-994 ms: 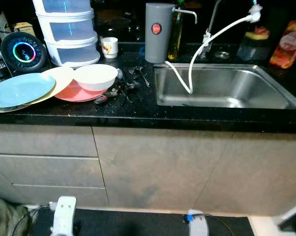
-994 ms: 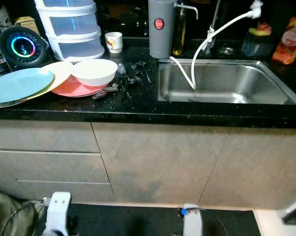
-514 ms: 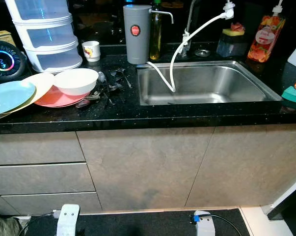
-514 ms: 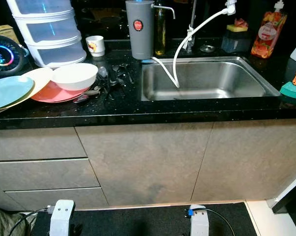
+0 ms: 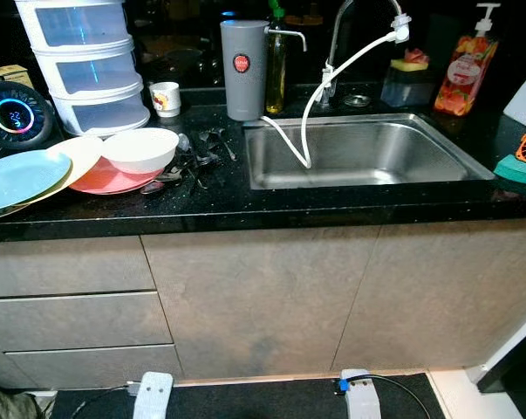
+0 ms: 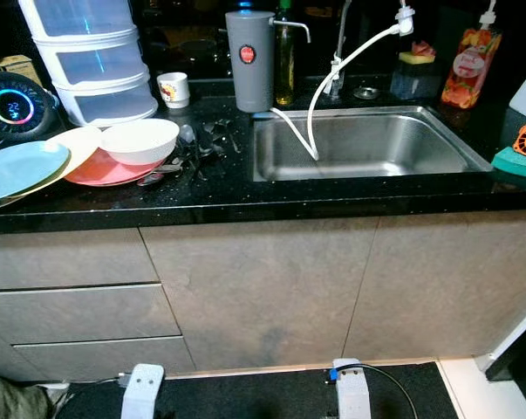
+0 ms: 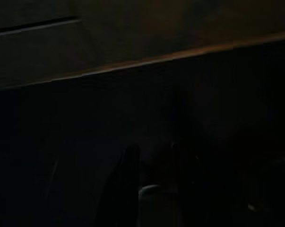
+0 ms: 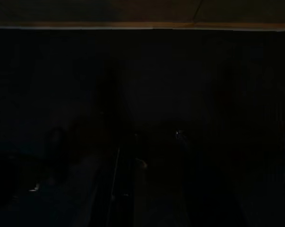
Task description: Kitchen organization
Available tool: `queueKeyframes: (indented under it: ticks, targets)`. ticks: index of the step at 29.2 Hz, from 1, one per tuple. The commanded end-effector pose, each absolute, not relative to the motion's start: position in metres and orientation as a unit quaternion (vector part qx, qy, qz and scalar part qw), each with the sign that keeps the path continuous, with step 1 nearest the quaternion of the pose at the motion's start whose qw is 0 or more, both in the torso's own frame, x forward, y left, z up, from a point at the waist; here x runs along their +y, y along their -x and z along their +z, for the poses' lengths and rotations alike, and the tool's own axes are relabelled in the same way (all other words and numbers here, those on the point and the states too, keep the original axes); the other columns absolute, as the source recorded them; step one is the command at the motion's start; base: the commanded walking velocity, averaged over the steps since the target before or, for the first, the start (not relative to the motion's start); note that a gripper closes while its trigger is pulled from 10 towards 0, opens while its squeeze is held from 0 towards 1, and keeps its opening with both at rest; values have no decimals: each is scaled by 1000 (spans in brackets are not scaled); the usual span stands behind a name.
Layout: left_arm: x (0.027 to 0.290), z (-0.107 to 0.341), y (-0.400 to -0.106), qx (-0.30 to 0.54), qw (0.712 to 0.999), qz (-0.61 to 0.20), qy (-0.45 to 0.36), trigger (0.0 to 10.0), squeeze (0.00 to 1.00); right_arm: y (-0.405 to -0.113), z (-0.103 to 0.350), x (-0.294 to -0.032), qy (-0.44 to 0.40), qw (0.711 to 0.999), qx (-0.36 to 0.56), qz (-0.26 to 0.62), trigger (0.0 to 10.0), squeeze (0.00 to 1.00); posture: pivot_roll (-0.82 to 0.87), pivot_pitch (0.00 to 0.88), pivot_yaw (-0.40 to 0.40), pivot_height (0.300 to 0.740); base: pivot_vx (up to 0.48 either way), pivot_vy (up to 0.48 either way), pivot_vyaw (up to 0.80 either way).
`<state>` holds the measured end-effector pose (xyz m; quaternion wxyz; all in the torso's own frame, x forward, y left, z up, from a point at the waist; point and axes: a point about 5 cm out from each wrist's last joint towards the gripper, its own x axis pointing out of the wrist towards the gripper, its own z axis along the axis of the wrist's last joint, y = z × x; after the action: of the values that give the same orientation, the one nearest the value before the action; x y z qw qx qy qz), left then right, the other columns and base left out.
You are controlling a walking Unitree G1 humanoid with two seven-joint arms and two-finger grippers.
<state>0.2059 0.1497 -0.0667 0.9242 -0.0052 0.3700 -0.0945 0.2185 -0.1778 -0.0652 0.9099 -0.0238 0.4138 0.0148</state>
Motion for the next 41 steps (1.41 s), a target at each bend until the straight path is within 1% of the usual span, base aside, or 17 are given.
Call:
queueKeyframes:
  ticks: [1, 7, 10, 15, 20, 23, 25, 27, 28, 30, 34, 37, 41]
  targets:
    - [145, -69, -202, 374, 922, -96, 15, 10000, 0, -213, -69, -176, 34, 905, 423, 23, 10000, 0, -6, 45, -2, 740, 0, 0, 0]
    - [152, -68, -201, 363, 929, -73, 9, 10000, 0, -218, -66, -176, 42, 907, 417, 30, 10000, 0, -4, 60, -36, 740, 0, 0, 0]
    - [160, -67, -200, 352, 934, -63, -7, 10000, 0, -220, -64, -179, 52, 908, 415, 34, 10000, 0, 16, 74, -56, 740, 0, 0, 0]
    - [164, -69, -195, 354, 933, -65, -10, 10000, 0, -221, -64, -180, 52, 909, 412, 32, 10000, 0, 28, 91, -55, 740, 0, 0, 0]
    - [168, -69, -190, 343, 939, -36, 11, 10000, 0, -216, -66, -180, 36, 909, 414, 21, 10000, 0, 48, 109, -40, 740, 0, 0, 0]
    - [171, -67, -192, 335, 942, -38, -4, 10000, 0, -211, -69, -181, 35, 907, 419, 19, 10000, 0, 51, 112, -34, 740, 0, 0, 0]
    - [176, -64, -194, 324, 946, -28, 2, 10000, 0, -207, -71, -181, 33, 906, 421, 17, 10000, 0, 46, 116, -30, 740, 0, 0, 0]
    - [183, -63, -194, 316, 948, -8, 27, 10000, 0, -206, -71, -180, 28, 908, 419, 16, 10000, 0, 42, 121, -34, 740, 0, 0, 0]
    - [183, -63, -194, 316, 948, -8, 27, 10000, 0, -206, -71, -180, 28, 908, 419, 16, 10000, 0, 42, 121, -34, 740, 0, 0, 0]
    - [192, -64, -189, 321, 946, 14, 46, 10000, 0, -206, -71, -179, 23, 909, 415, 17, 10000, 0, 40, 121, -37, 740, 0, 0, 0]
    - [203, -67, -180, 335, 941, 11, 36, 10000, 0, -207, -71, -180, 24, 910, 413, 14, 10000, 0, 38, 119, -40, 740, 0, 0, 0]
    - [209, -66, -180, 338, 940, 20, 52, 10000, 0, -208, -70, -183, 21, 911, 411, 7, 10000, 0, 46, 127, -50, 740, 0, 0, 0]
    - [214, -67, -181, 358, 933, 13, 27, 10000, 0, -208, -69, -187, 30, 911, 411, 2, 10000, 0, 53, 126, -57, 740, 0, 0, 0]
